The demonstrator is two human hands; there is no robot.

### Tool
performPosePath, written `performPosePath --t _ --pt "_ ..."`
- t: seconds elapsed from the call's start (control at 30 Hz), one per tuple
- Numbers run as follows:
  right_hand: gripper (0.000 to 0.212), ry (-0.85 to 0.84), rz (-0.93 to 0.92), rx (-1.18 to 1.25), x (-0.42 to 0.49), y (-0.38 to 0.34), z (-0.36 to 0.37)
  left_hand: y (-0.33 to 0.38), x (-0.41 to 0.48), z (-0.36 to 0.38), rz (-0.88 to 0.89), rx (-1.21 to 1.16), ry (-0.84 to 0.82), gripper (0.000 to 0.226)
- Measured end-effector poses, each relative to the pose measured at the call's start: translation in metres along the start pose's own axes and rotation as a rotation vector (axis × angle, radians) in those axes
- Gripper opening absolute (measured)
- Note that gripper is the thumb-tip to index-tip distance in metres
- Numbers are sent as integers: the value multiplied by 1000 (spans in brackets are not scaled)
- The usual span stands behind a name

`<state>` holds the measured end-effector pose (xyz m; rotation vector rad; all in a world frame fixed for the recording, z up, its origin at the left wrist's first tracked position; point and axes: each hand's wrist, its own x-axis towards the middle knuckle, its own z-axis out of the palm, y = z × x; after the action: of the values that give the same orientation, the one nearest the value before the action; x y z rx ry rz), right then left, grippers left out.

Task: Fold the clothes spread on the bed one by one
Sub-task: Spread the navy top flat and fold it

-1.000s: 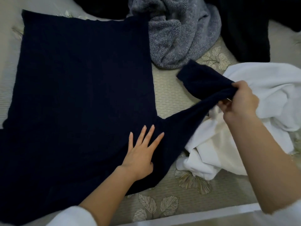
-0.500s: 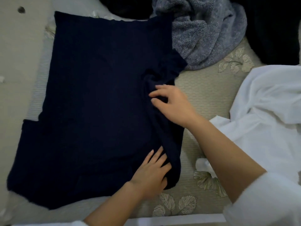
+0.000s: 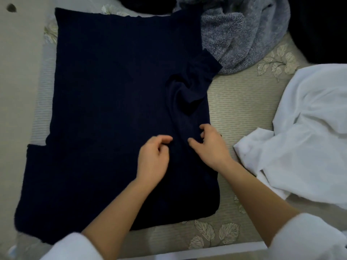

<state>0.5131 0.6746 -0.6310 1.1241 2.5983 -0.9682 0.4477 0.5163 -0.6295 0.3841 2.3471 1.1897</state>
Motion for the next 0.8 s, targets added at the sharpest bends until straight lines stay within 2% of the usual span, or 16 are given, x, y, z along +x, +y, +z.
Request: performPosePath --t 0.03,0.1,0.2,0.27,0.33,0.37,0.4,0.43,0.47,0.5,0.57,0.67,0.7,0.73,0.8 --pt "57 -37 11 10 -1 0 5 5 17 -5 3 4 55 29" --pt "55 -38 -35 24 -5 4 12 20 51 -11 48 14 90 26" --pt "51 -40 -148 41 -13 12 19 49 95 -4 174 85 -20 36" --pt "54 -76 -158 82 -11 17 18 64 116 10 262 234 -148 57" --pt "56 -115 -159 110 -7 20 16 75 128 26 258 508 -296 77" --pt "56 -129 -157 122 -6 20 15 78 131 33 236 668 -340 80" --pt "56 -132 -153 135 -5 20 15 80 134 39 227 795 -351 73" --pt "55 -121 -147 151 -6 19 15 82 136 42 239 861 -318 56" --pt "55 -106 -133 162 -7 18 16 84 137 42 273 831 -253 36" --pt "53 -89 -109 166 -8 17 16 85 139 39 282 702 -178 25" --pt "44 -55 -97 111 -12 14 12 83 142 25 145 240 -60 23" --pt "29 -20 -315 -63 -27 6 8 68 142 -17 -269 -733 42 19" --pt "29 -63 -397 -107 -32 3 9 55 139 -32 -403 -968 30 23" --pt "29 -131 -466 -150 -37 0 10 39 135 -44 -519 -1096 25 30" --pt "28 -302 -535 -227 -45 -7 15 11 123 -63 -694 -1109 18 38"
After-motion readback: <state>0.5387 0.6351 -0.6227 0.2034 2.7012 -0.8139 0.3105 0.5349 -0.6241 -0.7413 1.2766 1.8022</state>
